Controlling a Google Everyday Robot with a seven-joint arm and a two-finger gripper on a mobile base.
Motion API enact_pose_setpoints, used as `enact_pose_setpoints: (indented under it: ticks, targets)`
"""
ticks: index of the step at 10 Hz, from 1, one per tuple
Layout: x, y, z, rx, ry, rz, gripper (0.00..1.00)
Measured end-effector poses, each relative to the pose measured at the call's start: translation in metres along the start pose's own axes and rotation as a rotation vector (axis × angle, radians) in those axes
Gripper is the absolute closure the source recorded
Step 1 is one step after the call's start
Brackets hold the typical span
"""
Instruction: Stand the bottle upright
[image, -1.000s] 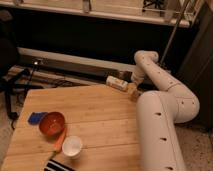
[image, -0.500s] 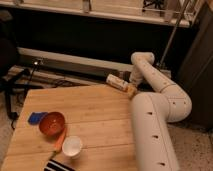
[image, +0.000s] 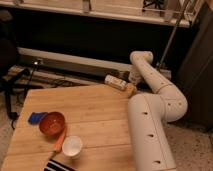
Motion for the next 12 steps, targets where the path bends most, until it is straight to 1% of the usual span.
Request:
enact_pose_setpoints:
  ticks: [4, 6, 8, 12]
  targets:
    - [-0.0004, -0.0042, -0.0005, 0.009, 0.005, 0.002, 0.35]
    - [-0.0018, -0.0039, -0.0006, 0.002, 0.000, 0.008, 0.35]
    - [-0.0044, -0.0029, -0.0025, -0.011, -0.018, 0.025, 0.35]
    - [-0.0047, -0.0026, -0.0021, -0.012, -0.018, 0.025, 0.35]
